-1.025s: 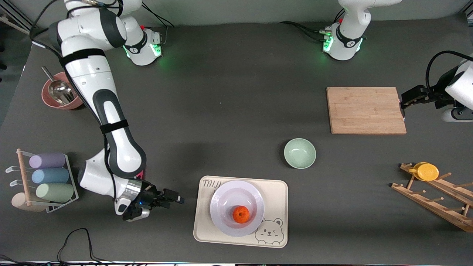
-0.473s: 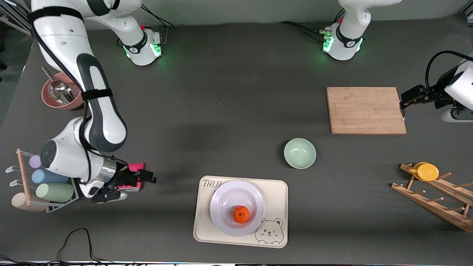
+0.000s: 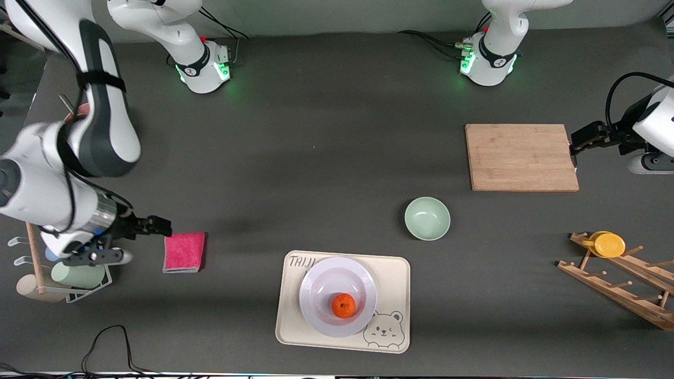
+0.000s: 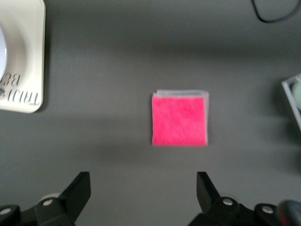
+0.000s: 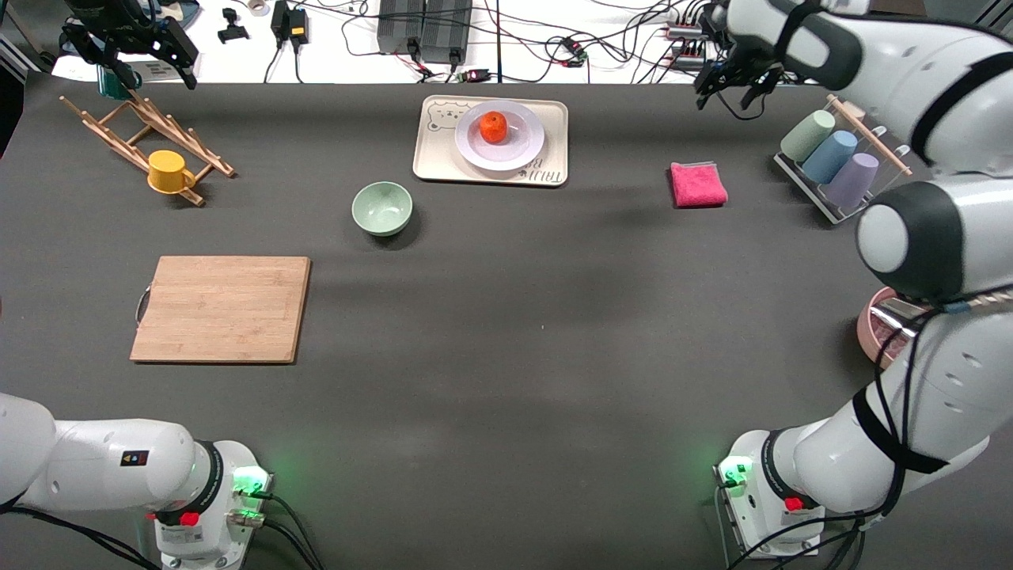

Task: Place orange and plate with both arms

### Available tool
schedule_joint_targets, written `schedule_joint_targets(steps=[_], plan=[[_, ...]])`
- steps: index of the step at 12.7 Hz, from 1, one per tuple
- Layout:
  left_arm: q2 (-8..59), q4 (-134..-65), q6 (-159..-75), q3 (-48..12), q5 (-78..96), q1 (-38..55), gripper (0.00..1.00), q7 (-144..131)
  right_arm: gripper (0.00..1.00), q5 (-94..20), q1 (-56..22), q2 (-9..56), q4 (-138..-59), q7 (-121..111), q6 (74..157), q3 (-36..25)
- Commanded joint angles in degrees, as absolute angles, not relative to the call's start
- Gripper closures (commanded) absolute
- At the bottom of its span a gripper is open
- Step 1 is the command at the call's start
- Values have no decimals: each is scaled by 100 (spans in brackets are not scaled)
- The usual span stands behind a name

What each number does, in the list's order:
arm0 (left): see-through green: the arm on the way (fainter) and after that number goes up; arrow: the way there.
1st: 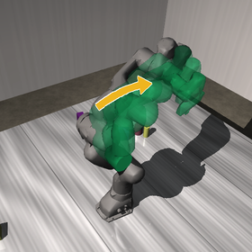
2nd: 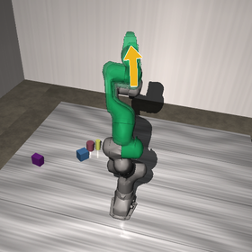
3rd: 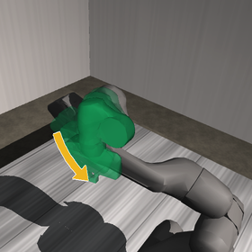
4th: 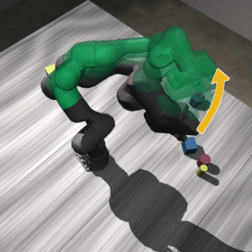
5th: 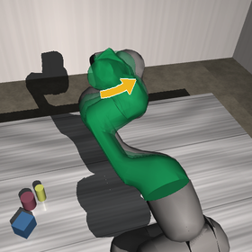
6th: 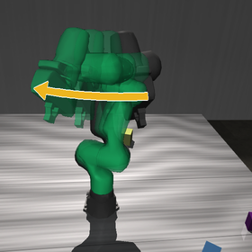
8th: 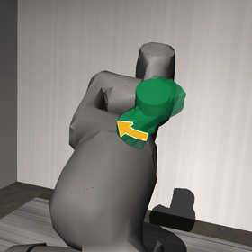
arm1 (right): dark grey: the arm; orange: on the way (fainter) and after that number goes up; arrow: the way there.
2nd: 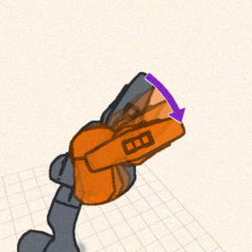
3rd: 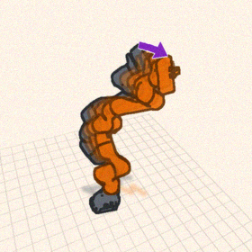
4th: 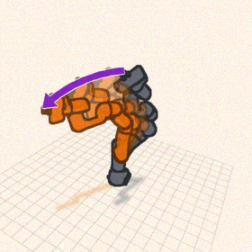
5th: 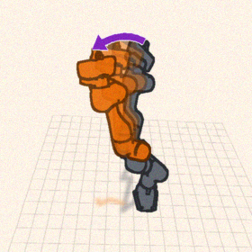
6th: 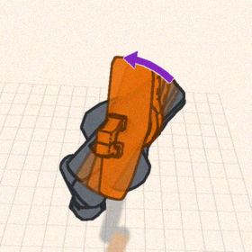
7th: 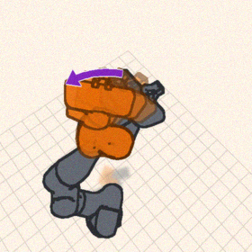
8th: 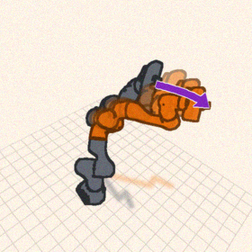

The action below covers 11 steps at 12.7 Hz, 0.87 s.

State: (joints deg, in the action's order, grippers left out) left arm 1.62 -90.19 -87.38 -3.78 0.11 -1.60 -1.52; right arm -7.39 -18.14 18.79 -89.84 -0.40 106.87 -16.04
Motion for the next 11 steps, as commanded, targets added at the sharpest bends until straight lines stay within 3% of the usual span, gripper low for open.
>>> schedule_joint_targets(steps=[1,11], plan=[[123,-9035,-8728,-299,18,-70,0,-79,0,-431,-1969,1460,-8694,413,9776,-1635],[123,-9035,-8719,-308,18,-61,0,-97,0,-35,-1881,1152,-8236,245,8789,-1915]])
